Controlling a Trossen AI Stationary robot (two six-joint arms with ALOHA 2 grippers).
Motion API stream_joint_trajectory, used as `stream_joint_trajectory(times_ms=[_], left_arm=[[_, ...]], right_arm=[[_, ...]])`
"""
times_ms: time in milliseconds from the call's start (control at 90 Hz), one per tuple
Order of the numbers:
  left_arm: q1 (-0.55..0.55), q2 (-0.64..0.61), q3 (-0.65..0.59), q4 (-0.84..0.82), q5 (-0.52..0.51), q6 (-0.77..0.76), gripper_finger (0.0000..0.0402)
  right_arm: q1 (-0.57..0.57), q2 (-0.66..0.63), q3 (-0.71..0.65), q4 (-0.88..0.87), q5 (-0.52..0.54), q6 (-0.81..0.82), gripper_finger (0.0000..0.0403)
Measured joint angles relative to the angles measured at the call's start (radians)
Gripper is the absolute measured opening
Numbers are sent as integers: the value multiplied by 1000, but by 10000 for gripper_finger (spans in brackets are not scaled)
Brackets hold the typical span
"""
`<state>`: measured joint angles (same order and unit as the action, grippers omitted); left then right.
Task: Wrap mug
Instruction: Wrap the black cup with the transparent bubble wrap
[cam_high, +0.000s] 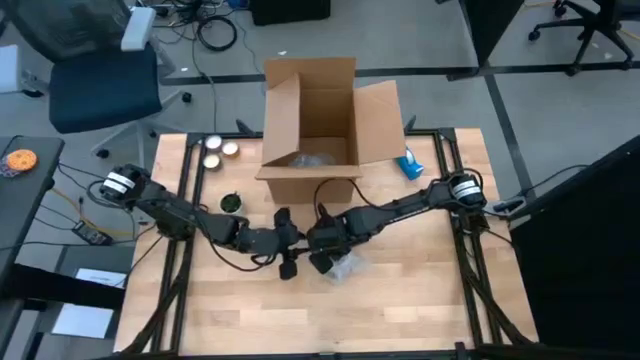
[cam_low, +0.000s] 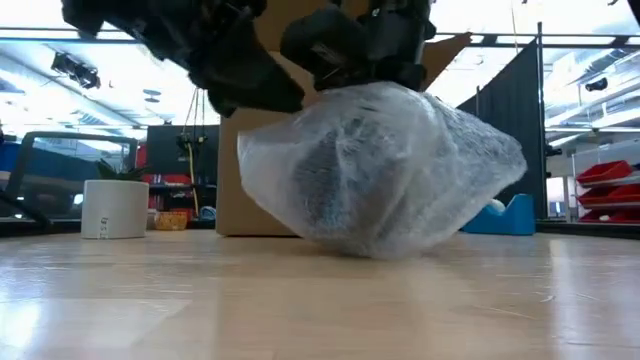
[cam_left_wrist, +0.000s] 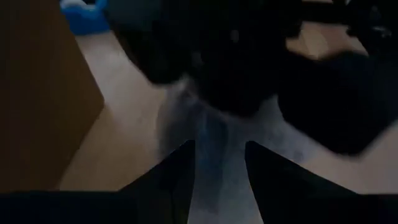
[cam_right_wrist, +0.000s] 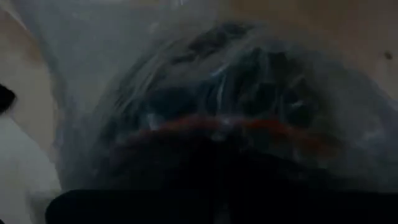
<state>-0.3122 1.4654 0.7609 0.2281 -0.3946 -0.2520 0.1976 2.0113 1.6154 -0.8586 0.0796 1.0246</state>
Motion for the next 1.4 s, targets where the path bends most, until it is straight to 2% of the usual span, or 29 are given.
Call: stream_joint_trajectory(times_ms=[156, 422, 600, 856, 1067, 1400], left_arm=[[38, 9, 0, -4, 1, 14, 126], [57, 15, 0, -4, 26, 39, 126], [46, 15, 0, -27, 113, 87, 126], [32, 15, 0, -30, 57, 117, 126], [31, 14, -32, -19, 53, 91, 126], [31, 13, -119, 134, 53, 60, 126]], right_arm=[[-22, 0, 0, 54, 5, -42, 0], [-37, -2, 0, 34, 3, -86, 0], [-39, -4, 26, 30, 2, -160, 0], [-41, -5, 70, 34, 0, -206, 6], [-50, -8, 87, 23, 6, -259, 21], [-58, -27, 87, 22, 6, -317, 35]])
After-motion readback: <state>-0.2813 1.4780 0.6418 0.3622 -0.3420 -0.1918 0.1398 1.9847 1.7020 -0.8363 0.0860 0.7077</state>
